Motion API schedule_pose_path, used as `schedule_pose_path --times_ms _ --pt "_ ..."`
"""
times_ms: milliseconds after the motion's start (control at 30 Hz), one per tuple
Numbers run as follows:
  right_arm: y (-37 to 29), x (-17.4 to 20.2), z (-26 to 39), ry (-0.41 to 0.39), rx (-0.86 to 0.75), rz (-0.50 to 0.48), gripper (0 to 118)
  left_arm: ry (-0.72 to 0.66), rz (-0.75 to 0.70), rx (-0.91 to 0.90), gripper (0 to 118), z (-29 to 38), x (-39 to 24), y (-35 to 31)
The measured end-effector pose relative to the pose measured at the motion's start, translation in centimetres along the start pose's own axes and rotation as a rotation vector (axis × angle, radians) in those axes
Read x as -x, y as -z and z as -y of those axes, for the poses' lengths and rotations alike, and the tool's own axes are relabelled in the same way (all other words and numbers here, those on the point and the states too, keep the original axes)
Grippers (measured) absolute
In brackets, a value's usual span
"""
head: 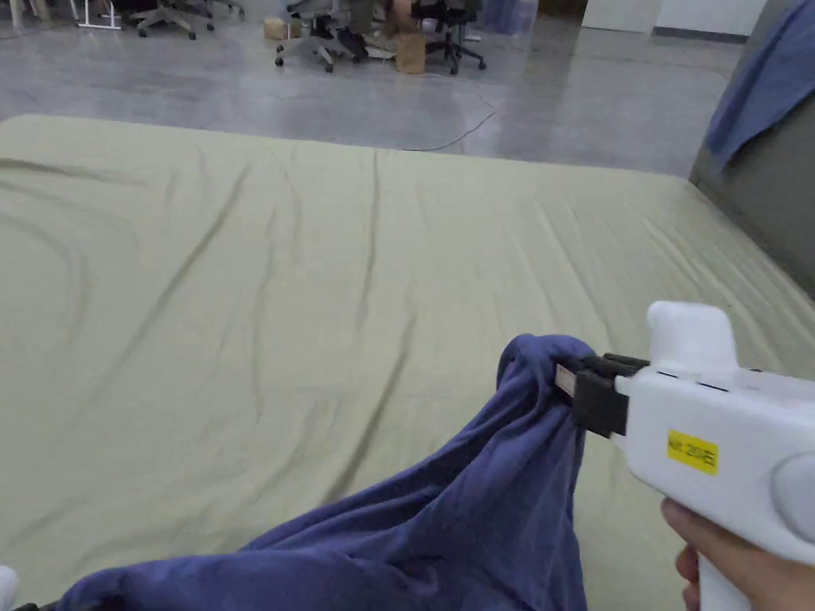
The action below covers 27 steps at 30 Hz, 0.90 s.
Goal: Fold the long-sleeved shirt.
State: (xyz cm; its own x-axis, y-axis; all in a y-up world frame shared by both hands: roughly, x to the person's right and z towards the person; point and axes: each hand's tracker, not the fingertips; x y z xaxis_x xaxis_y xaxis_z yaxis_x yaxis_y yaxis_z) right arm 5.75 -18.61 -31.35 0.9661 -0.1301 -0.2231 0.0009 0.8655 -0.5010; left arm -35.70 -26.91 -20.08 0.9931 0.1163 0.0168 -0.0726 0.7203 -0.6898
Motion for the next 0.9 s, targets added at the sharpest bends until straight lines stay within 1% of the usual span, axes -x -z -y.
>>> schedule_pose_path --times_ms 100,200,367,433,500,533,600,667,767,833,867,900 --pt "-6.6 0.7 -1.2 -0.05 -0.14 0.005 2 -0.047 0.025 -0.104 24 -1.4 -0.5 -1.8" --pt "-10.7 1.1 -3.1 -0.078 -0.229 0.024 2 -0.1 0.045 -0.22 24 -3.2 -0.9 -3.3" --pt "-13.7 1.2 -5.8 -0.08 -0.322 0.075 2 -0.186 0.087 -0.371 24 -7.0 -1.7 -5.9" --pt "-14.0 1.4 -6.9 -0.095 -0.375 0.092 2 -0.177 0.101 -0.412 24 -8.8 -2.2 -6.4" --pt "-13.7 1.6 -8.7 -0.117 -0.403 0.114 2 -0.135 0.096 -0.451 24 -11.5 -2.9 -6.4" --pt "-13.3 1.6 -9.7 -0.115 -0.411 0.114 2 -0.122 0.096 -0.45 24 -12.9 -3.3 -6.2" --pt "-11.8 1.9 -12.3 -0.124 -0.421 0.124 2 -0.073 0.123 -0.505 24 -16.3 -3.9 -5.3" --pt "-9.8 1.7 -15.5 -0.143 -0.419 0.169 2 -0.021 0.11 -0.547 24 -20.2 -4.3 -3.7" --pt "-5.6 0.8 -20.2 -0.171 -0.381 0.259 2 -0.007 0.102 -0.574 24 -25.8 -4.5 -1.0" --pt "-2.5 -0.1 -22.7 -0.138 -0.338 0.284 2 -0.008 0.095 -0.576 24 -29.0 -4.2 1.0" --pt "-0.8 -0.7 -23.8 -0.131 -0.31 0.292 2 -0.006 0.068 -0.56 24 -30.1 -4.2 2.3" --pt "0.8 -1.5 -24.8 -0.107 -0.289 0.294 2 0.013 0.01 -0.579 24 -31.2 -4.3 3.5"
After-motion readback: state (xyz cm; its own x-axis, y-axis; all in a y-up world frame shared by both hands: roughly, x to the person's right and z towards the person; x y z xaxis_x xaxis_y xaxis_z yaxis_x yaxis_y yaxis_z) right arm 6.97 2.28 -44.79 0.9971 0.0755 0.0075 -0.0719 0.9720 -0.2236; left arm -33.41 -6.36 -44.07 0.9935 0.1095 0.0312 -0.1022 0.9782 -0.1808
